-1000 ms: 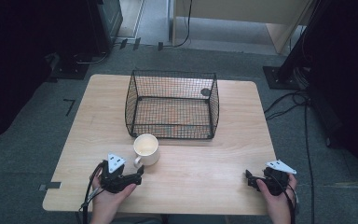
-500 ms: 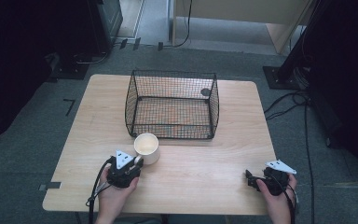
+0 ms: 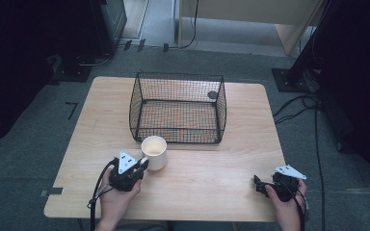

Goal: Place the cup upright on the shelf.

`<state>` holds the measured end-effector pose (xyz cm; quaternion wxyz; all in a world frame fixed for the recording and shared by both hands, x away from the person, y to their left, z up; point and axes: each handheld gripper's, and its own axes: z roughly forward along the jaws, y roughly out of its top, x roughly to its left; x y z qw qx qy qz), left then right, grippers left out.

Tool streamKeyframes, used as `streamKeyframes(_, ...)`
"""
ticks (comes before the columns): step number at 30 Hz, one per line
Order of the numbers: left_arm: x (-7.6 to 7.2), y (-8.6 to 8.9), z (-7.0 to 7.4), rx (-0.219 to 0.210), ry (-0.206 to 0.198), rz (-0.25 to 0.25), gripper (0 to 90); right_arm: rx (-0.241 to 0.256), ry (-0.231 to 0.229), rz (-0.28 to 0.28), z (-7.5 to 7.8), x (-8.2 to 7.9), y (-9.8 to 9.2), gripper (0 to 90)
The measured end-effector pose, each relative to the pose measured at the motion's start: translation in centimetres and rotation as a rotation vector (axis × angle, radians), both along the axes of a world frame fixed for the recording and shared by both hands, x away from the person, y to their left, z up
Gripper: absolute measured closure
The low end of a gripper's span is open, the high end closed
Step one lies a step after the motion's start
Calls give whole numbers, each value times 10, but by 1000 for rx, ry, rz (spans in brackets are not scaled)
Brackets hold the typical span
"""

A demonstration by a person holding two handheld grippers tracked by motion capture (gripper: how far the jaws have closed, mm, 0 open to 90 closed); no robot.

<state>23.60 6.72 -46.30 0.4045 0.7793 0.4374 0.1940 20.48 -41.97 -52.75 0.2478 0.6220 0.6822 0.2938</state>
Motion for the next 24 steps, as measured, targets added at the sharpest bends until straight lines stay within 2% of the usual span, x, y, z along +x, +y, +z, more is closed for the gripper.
streamKeyframes(2, 0, -1, 3, -3, -3, -9, 809, 0, 0, -1, 0, 0, 0, 0)
streamKeyframes(5, 0, -6, 15, -24, -17, -36, 808, 0, 0, 0, 0, 0, 0, 0)
streamKeyframes(9, 2, -9, 26, -31, -35, -53, 809, 0, 0, 0, 0, 0, 0, 0)
streamKeyframes(16, 7, -12, 37, -50, -48, -72, 809, 0, 1, 0, 0, 0, 0, 0)
streamKeyframes(20, 8, -13, 47, -83, -63, -85, 809, 0, 0, 0, 0, 0, 0, 0)
streamKeyframes(24, 10, -15, 53, -94, -77, -96, 809, 0, 0, 0, 0, 0, 0, 0)
